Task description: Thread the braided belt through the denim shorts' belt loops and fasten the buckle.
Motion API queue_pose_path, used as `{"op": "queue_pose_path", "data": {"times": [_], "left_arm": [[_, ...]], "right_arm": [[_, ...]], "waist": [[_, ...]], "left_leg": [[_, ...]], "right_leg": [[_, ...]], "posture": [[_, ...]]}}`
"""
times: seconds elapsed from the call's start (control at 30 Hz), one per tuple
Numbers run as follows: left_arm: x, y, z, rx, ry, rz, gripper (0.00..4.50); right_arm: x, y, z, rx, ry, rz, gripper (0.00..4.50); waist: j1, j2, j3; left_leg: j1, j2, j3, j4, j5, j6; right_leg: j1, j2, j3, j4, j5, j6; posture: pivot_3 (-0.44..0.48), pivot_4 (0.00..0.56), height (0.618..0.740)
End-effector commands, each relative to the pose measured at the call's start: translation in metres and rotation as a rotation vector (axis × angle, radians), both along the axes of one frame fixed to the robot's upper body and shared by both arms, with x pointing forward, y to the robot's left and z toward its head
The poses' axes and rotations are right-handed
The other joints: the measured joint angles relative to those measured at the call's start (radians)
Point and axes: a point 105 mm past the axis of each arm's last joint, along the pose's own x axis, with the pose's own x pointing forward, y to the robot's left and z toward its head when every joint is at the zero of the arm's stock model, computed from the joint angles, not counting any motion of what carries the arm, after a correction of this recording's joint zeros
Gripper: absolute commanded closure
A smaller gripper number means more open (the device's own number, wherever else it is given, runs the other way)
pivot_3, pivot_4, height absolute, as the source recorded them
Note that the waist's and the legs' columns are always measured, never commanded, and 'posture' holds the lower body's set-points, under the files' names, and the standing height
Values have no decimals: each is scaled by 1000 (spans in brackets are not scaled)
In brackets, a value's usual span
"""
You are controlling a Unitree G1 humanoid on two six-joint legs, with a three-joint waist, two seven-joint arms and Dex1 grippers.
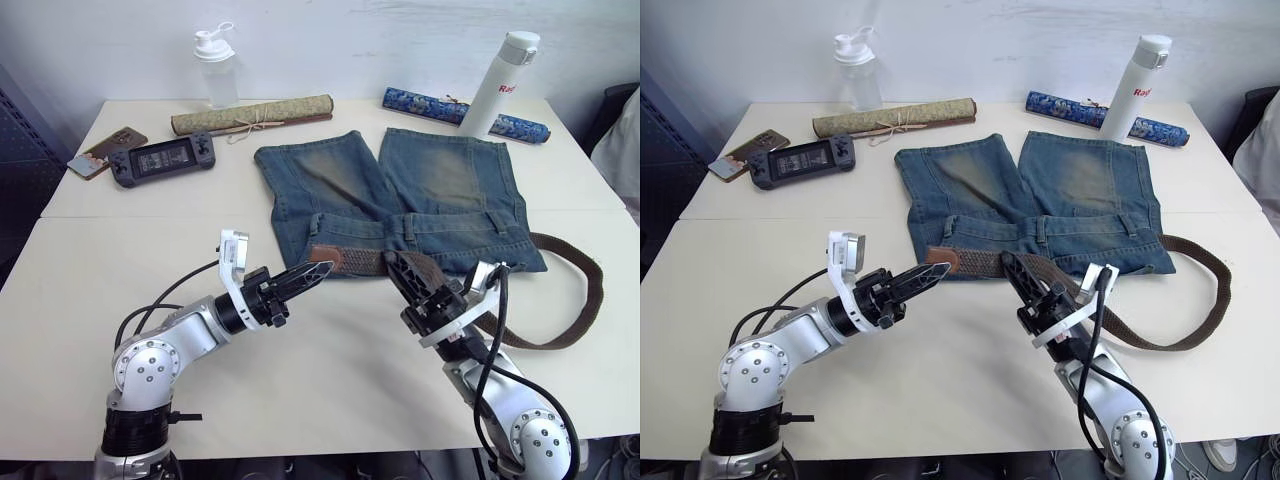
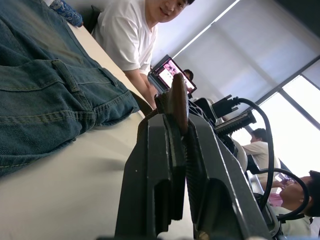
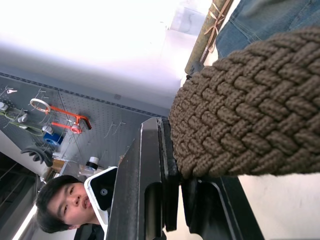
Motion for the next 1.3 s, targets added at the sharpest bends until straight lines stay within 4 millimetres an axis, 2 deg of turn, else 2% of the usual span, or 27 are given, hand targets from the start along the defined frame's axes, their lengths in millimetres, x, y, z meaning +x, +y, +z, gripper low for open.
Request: {"op": "queue_pose_path", "data": {"times": [0.03,0.1,0.2,0.33,0.47,0.6,0.73,0.87,0.97,1.03,1.07,1.13,1.17,1.3], "left_arm": [[-9,-9,6,46,-84,-69,3409],[-6,-11,-1,132,-131,-48,2502],[-7,-12,-15,252,-213,-61,1122],[9,-23,-31,445,-408,-14,1122],[44,-47,-49,684,-666,74,1122],[68,-65,-62,869,-895,81,1122],[88,-70,-82,1033,-931,39,1122],[110,-67,-81,1124,-982,111,1122],[116,-63,-82,1146,-983,130,1813],[116,-61,-86,1154,-985,114,2609],[116,-60,-87,1160,-989,115,3189],[115,-58,-90,1169,-1000,104,3842],[113,-57,-92,1172,-1000,95,4373],[106,-47,-97,1168,-991,83,4492]], "right_arm": [[0,-16,16,43,-65,-67,4500],[1,-26,19,64,-71,-100,4500],[2,-51,29,119,-91,-174,4500],[-7,-86,40,77,-143,-233,4500],[-14,-115,51,65,-183,-277,4500],[-18,-120,53,32,-203,-270,4500],[-21,-119,56,34,-233,-257,4500],[-24,-118,55,31,-241,-256,4500],[-27,-118,53,43,-247,-267,4500],[-29,-119,53,49,-252,-272,4500],[-29,-119,52,50,-250,-276,4500],[-29,-120,51,49,-250,-278,4500],[-30,-119,51,48,-252,-279,4500],[-30,-118,51,52,-256,-280,4500]], "waist": [[1,0,0],[3,0,0],[3,0,0],[8,2,1],[12,2,1],[8,2,1],[7,2,1],[10,2,1],[9,2,1],[8,2,1],[7,2,1],[5,2,1],[6,2,1],[2,3,0]], "left_leg": [[0,0,0,0,0,0],[0,0,0,0,0,0],[0,-1,1,-1,0,0],[0,-1,2,-2,0,1],[0,-1,2,-2,-1,2],[0,-1,3,-3,-2,3],[1,1,4,-3,-1,2],[1,0,3,0,-1,4],[1,-1,3,0,-4,9],[1,-1,3,0,-3,8],[1,-1,3,0,-2,7],[1,-1,3,0,-2,6],[1,-1,3,0,-2,6],[1,0,3,-1,-2,6]], "right_leg": [[0,0,0,0,0,0],[0,1,0,0,0,0],[0,1,0,0,0,0],[-1,1,1,-1,0,0],[0,-1,1,-2,0,0],[-1,-2,1,-2,0,0],[-2,-1,1,-2,0,0],[0,-1,0,-1,1,1],[0,-6,0,-1,1,2],[0,-7,-1,-1,1,2],[0,-6,-1,0,1,2],[0,-6,-1,0,1,2],[0,-6,-1,0,1,2],[0,-6,-1,0,1,2]], "posture": [[0,150,717],[0,150,717],[0,150,717],[0,150,717],[0,150,717],[0,150,717],[0,150,717],[0,150,717],[0,150,717],[0,150,717],[0,150,717],[0,150,717],[0,150,717],[0,150,717]]}}
